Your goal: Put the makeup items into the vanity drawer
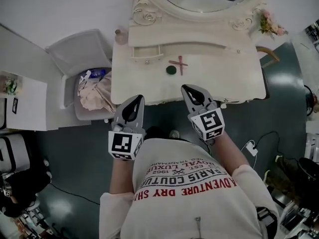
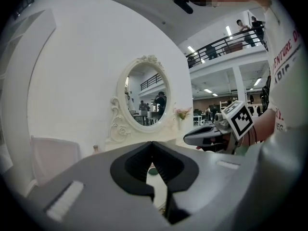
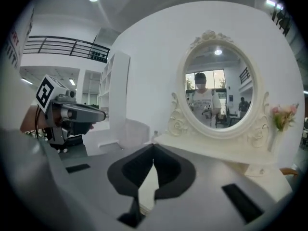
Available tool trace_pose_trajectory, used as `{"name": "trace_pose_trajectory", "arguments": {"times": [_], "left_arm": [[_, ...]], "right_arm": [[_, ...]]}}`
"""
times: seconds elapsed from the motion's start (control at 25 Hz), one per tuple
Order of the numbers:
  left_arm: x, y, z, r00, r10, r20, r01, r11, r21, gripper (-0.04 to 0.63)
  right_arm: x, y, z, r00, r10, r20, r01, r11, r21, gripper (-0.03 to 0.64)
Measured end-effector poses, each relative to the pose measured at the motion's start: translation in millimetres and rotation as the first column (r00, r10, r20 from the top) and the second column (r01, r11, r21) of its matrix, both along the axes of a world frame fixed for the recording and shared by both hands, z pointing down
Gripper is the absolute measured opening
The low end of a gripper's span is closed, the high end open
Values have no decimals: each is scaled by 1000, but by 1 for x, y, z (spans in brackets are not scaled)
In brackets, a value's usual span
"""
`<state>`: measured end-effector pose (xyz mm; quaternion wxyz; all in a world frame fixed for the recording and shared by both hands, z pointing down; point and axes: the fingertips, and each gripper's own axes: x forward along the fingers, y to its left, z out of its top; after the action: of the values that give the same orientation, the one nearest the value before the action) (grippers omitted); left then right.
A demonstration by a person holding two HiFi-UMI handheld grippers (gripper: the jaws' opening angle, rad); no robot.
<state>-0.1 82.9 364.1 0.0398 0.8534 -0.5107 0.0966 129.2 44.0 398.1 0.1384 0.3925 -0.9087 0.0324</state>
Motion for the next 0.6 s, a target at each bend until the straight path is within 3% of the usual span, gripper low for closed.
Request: {"name": "trace_pose_trajectory", "arguments": {"times": [0.36,0.6], "left_arm": [[-19,-76,11,999,-9,-46,8,1000,-16,9],[-34,-127,27,998,17,-68,-20,999,-42,9]], "right_arm": [[-23,-72,38,997,-51,-63,42,990,-132,8],[-41,-109,88,983,-114,-141,71,957,-281,10]]}}
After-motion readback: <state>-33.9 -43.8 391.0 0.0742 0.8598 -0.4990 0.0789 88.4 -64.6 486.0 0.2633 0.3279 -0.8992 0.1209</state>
